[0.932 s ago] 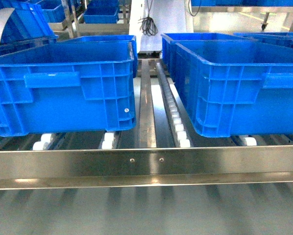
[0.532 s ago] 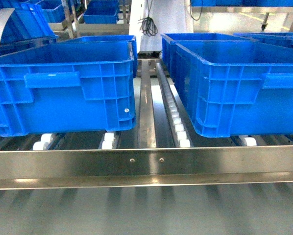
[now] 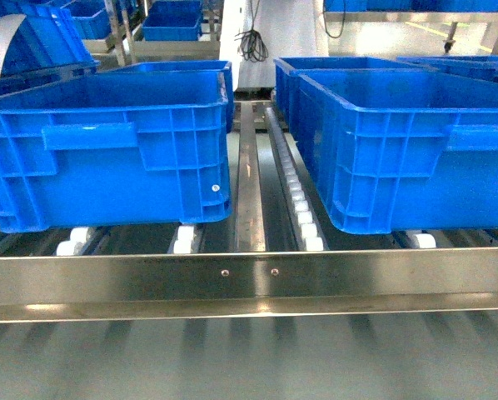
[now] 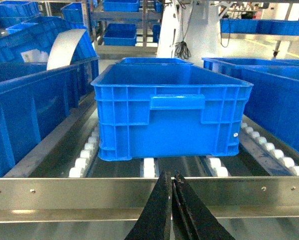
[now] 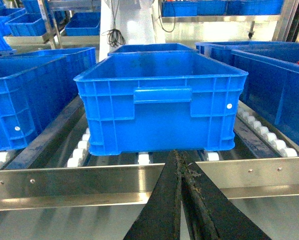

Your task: Sort blue parts and orange caps into right shelf containers

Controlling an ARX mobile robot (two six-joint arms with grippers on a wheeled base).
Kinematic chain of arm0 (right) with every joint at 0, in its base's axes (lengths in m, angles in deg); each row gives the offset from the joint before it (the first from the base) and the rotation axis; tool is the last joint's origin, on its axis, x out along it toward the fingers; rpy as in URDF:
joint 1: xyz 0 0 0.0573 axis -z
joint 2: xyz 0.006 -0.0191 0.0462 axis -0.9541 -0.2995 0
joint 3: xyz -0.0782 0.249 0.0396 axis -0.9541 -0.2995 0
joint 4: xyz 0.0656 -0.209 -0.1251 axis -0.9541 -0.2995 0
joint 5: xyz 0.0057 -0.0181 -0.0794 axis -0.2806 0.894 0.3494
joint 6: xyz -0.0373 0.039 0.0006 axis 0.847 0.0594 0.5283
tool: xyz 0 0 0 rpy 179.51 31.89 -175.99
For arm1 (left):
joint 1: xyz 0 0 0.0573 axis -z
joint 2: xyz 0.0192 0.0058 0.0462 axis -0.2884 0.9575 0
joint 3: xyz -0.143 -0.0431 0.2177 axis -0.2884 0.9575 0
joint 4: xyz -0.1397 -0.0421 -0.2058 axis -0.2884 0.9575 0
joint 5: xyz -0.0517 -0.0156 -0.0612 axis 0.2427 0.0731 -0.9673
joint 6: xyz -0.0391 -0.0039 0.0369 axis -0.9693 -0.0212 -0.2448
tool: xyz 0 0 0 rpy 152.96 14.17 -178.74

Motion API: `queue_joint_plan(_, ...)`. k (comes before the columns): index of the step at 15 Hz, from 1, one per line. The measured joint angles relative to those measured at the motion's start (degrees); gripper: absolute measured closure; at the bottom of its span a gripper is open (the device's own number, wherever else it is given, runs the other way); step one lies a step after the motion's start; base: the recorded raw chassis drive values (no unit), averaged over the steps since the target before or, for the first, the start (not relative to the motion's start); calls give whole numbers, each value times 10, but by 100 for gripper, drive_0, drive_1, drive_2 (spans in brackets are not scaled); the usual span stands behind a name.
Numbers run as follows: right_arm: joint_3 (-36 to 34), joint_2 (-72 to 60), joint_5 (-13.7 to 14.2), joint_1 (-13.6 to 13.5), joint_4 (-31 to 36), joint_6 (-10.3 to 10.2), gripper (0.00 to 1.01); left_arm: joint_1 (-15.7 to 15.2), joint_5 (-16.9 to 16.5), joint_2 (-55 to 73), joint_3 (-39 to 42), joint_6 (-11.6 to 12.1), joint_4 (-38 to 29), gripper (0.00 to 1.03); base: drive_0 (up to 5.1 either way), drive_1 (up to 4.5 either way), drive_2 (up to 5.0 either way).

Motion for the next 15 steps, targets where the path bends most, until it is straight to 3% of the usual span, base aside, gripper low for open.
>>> queue_joint_plan(10, 0, 97, 0, 0, -98, 0, 99, 0, 0, 0, 0, 0, 0, 101, 0, 0, 0)
queue_joint_plan(11, 0, 145, -1, 0, -175, 0, 99, 0, 0, 0, 0, 0, 0, 101, 0, 0, 0)
queue_joint_plan(12, 0, 190, 0, 0, -197, 0, 99, 0, 1, 0, 0, 0, 0, 101, 0, 0, 0)
queue_joint_plan(15, 0, 192, 0, 0, -194, -1, 99, 0, 0, 0, 0, 0, 0, 101, 0, 0, 0)
